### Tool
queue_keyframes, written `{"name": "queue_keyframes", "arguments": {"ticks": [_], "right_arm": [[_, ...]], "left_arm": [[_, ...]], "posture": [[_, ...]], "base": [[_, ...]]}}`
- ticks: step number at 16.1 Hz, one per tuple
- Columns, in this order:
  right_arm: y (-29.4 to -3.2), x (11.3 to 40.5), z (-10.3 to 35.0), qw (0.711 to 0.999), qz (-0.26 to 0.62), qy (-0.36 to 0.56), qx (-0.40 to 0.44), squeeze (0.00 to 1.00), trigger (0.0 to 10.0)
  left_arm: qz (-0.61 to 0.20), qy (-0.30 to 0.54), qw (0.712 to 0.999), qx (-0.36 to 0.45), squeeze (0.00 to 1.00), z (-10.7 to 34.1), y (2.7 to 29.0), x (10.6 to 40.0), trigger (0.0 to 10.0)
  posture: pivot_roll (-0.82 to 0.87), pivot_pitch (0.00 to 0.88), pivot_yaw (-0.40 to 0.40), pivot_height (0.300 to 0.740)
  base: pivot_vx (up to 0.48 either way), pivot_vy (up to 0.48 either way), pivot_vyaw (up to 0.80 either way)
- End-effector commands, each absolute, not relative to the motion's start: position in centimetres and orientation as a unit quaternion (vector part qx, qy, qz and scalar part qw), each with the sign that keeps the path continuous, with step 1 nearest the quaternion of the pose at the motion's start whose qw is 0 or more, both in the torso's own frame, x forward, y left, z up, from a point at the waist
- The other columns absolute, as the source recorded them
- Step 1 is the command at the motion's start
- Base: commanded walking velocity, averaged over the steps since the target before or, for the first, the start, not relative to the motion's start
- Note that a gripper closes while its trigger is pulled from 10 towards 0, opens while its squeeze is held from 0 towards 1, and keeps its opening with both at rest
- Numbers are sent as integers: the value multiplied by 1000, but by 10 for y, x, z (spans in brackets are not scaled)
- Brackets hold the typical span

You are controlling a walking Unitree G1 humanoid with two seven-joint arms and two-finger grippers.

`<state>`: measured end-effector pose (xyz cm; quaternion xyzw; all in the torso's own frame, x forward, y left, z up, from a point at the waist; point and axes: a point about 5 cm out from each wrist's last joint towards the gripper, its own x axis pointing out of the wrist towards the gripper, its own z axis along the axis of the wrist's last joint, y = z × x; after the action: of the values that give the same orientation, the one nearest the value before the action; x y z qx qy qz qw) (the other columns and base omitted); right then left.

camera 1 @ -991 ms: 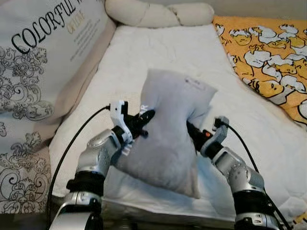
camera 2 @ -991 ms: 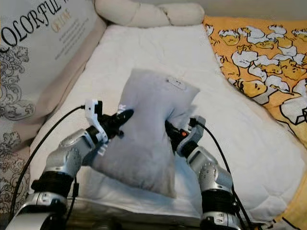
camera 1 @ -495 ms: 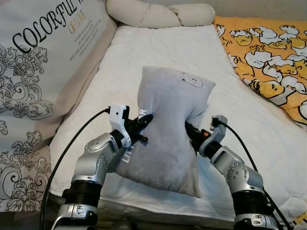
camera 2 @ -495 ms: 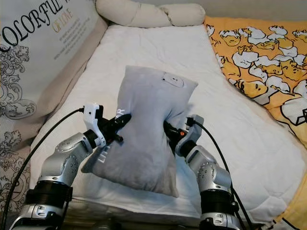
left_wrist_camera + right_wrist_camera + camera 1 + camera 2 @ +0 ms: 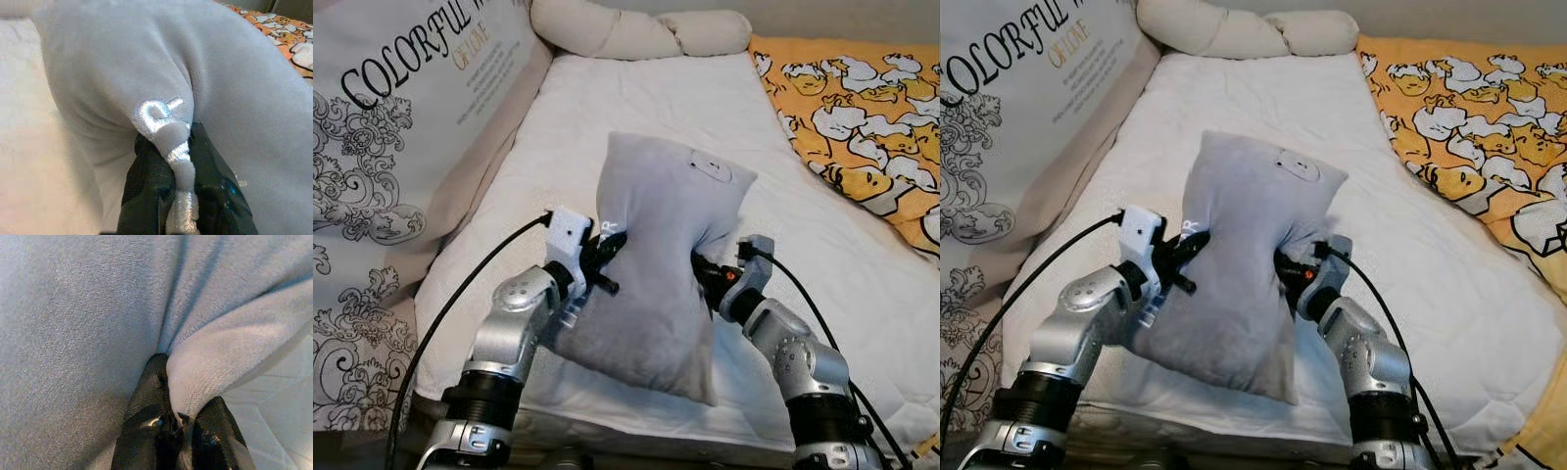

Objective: Clean up the room

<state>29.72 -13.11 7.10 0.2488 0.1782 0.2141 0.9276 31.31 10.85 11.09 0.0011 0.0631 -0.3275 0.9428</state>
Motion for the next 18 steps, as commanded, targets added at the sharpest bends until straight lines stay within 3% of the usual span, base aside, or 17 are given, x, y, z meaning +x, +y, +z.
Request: {"name": "queue_keyframes", "arguments": {"ticks": [1, 5, 18], "right_arm": [[-122, 300, 82, 929, 237, 157, 236, 0, 10000], [-119, 298, 80, 932, 236, 162, 224, 0, 10000], [-119, 299, 78, 936, 218, 164, 222, 0, 10000]], "left_arm": [[-343, 43, 938, 19, 0, 118, 99, 313, 10000], [-329, 44, 943, 31, 0, 116, 100, 314, 10000], [-320, 40, 946, 42, 0, 118, 103, 321, 10000]], "posture": [[37, 0, 14, 740], [45, 0, 8, 740], [38, 0, 27, 740]], "base": [[0, 0, 0], [0, 206, 0], [0, 385, 0]]}}
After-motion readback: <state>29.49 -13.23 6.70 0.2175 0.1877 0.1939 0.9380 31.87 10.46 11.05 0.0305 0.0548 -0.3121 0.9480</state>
